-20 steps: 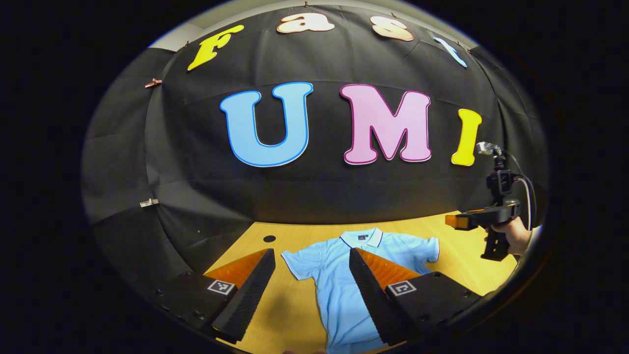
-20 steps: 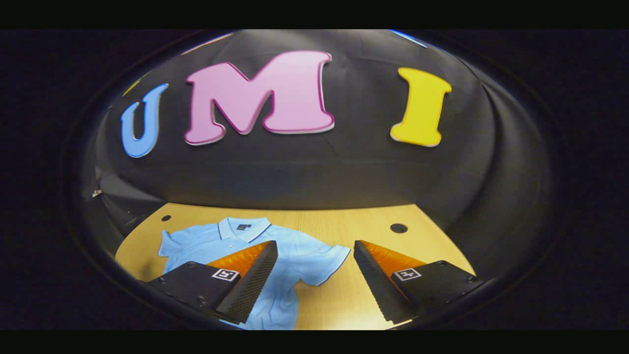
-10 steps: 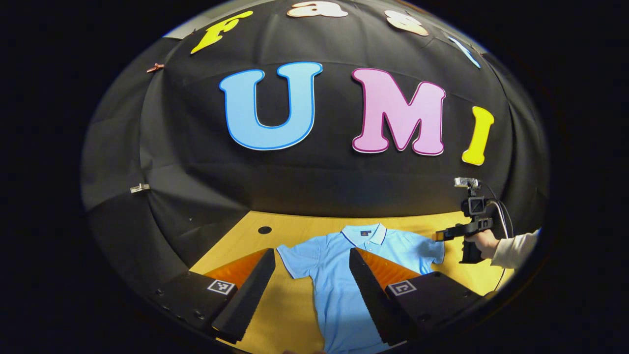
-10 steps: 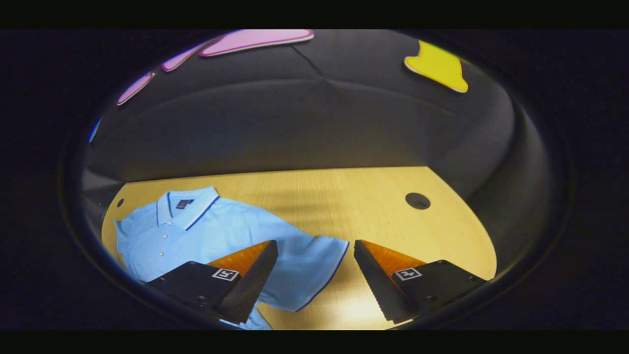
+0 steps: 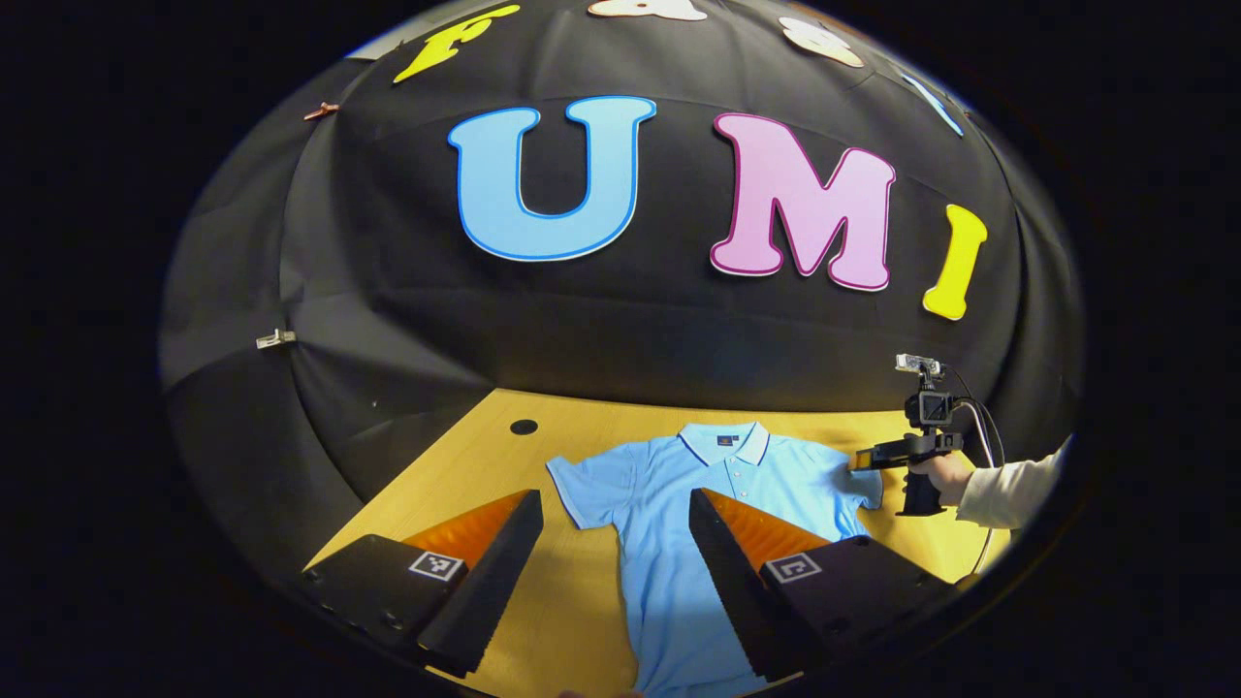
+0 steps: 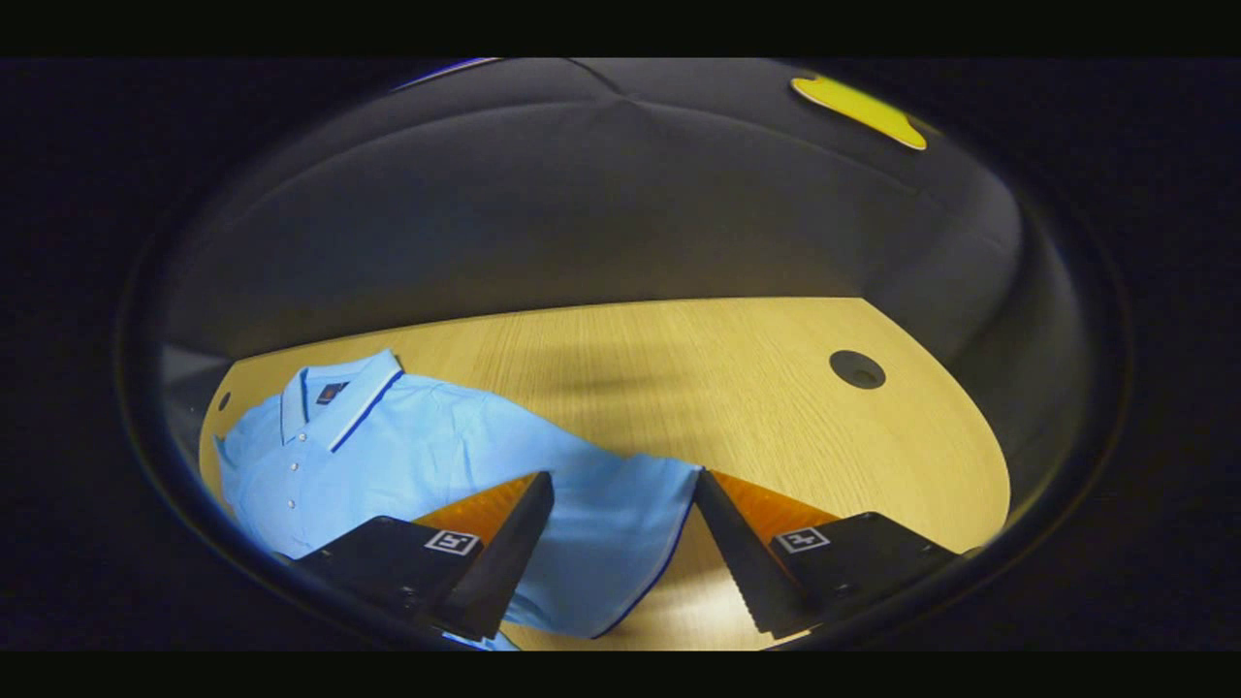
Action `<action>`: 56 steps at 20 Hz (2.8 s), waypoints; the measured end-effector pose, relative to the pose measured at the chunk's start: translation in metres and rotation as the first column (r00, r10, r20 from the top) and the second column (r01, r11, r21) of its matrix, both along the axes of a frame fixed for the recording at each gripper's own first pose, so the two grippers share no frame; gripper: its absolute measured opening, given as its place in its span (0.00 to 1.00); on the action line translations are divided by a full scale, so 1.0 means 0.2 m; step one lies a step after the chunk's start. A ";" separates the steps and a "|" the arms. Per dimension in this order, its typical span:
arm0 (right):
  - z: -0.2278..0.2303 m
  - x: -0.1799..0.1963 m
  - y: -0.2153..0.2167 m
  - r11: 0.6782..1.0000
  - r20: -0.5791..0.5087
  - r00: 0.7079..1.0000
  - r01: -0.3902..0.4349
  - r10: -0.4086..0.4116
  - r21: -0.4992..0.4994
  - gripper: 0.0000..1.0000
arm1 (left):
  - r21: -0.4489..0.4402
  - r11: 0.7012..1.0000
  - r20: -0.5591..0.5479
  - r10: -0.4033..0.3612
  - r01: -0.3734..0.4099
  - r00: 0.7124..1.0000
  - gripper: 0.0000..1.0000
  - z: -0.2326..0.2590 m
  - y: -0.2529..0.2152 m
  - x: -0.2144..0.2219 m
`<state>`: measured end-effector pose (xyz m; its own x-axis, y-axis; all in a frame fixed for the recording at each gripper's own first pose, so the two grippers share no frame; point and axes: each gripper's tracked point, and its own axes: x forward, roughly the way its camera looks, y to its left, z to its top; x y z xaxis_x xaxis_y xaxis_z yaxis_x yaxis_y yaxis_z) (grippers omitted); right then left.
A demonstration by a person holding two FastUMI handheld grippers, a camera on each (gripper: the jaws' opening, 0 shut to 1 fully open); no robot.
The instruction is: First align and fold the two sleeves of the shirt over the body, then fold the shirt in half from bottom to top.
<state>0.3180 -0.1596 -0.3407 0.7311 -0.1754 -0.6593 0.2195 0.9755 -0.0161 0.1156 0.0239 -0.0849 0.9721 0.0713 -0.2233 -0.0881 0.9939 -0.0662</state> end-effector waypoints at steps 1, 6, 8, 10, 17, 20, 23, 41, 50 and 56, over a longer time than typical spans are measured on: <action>0.00 0.00 0.01 1.000 -0.001 1.000 -0.010 0.010 0.005 0.93 | 0.000 1.000 -0.002 0.002 -0.002 1.000 0.97 -0.02 0.00 0.00; -0.01 0.02 0.07 0.999 0.011 0.999 -0.036 0.036 0.017 0.47 | -0.026 1.000 0.011 0.002 -0.001 1.000 0.97 -0.03 -0.03 0.02; -0.02 0.02 0.08 0.999 0.002 1.000 -0.022 0.022 0.026 0.21 | -0.034 0.999 0.010 0.006 -0.006 1.000 0.97 -0.04 -0.03 0.02; -0.01 0.02 0.09 1.000 -0.008 1.000 0.000 0.001 0.031 0.09 | -0.031 0.999 0.003 0.010 -0.010 1.000 0.97 -0.07 -0.03 0.02; 0.14 0.04 0.32 0.993 0.044 0.993 -0.109 0.111 -0.054 0.06 | -0.017 0.999 0.003 0.047 -0.047 0.999 0.97 -0.09 0.07 -0.07; 0.26 0.08 0.49 0.987 0.075 0.985 -0.152 0.156 -0.059 0.06 | -0.028 0.997 0.008 0.069 -0.068 0.998 0.97 -0.09 0.12 -0.10; 0.32 0.12 0.68 0.978 0.085 0.976 -0.195 0.201 -0.073 0.12 | -0.042 0.995 0.006 0.094 -0.093 0.996 0.97 -0.11 0.17 -0.13; 0.46 -0.38 1.44 0.874 0.136 0.865 -0.484 0.483 -0.026 0.98 | -0.116 0.991 -0.005 0.065 -0.065 0.998 0.97 -0.22 0.34 0.22; 0.62 -0.70 0.99 0.916 0.213 0.890 -0.393 0.402 -0.085 0.98 | -0.095 0.995 -0.114 -0.010 -0.001 0.993 0.97 -0.56 0.39 1.09; 0.55 -0.85 0.80 0.940 0.191 0.920 -0.338 0.342 -0.054 0.96 | -0.084 0.996 -0.239 -0.011 -0.009 0.971 0.97 -0.85 0.41 1.42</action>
